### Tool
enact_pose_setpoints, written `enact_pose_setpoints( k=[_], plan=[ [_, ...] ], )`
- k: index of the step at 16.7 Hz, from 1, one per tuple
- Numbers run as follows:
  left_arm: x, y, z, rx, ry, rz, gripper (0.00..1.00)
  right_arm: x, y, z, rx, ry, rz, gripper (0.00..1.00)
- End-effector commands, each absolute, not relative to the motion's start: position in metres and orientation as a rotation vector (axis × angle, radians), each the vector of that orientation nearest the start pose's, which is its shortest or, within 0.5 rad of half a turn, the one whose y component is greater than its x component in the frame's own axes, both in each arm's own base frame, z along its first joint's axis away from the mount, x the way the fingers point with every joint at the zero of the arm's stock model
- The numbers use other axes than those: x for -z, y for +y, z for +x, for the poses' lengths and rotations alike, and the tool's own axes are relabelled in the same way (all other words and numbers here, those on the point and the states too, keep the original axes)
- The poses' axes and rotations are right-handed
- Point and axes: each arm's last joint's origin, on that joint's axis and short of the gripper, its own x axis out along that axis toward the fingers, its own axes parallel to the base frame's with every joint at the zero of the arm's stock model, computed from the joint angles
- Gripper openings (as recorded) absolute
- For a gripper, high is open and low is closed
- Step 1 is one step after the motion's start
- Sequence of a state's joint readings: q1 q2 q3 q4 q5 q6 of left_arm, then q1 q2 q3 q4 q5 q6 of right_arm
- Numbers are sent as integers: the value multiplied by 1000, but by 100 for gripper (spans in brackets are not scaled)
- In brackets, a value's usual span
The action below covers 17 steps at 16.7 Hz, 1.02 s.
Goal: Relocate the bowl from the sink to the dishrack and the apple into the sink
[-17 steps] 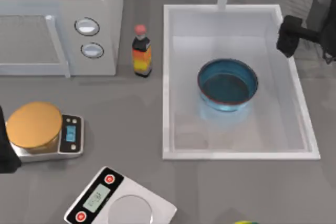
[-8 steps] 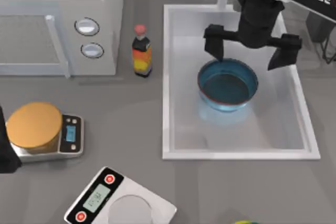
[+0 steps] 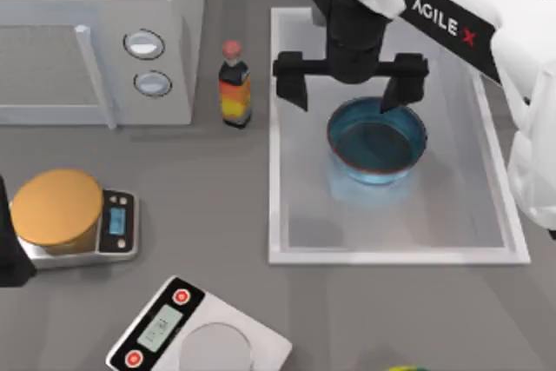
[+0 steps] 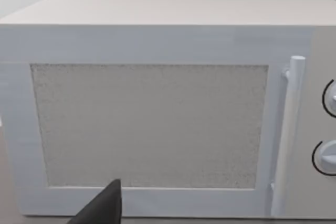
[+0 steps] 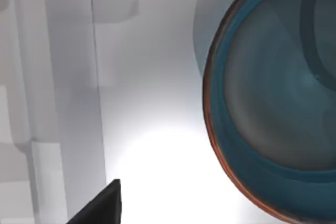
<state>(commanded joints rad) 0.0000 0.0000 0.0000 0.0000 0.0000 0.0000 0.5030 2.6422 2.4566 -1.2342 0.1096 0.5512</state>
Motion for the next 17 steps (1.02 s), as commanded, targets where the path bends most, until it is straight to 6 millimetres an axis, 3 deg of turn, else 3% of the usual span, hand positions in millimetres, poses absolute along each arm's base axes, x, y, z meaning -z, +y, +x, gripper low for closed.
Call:
enact_pose_setpoints(
  k=[4, 10, 12, 17],
  plan=[
    [-160, -1, 106, 0, 0, 0, 100, -145, 268, 458, 9, 1371, 7, 100],
    [-160, -1, 106, 0, 0, 0, 100, -144, 264, 460, 13, 1369, 12, 100],
    [-160, -1, 106, 0, 0, 0, 100, -129, 258, 467, 17, 1371, 10, 100],
    [-160, -1, 106, 0, 0, 0, 100, -63, 256, 481, 19, 1375, 7, 100]
  ],
)
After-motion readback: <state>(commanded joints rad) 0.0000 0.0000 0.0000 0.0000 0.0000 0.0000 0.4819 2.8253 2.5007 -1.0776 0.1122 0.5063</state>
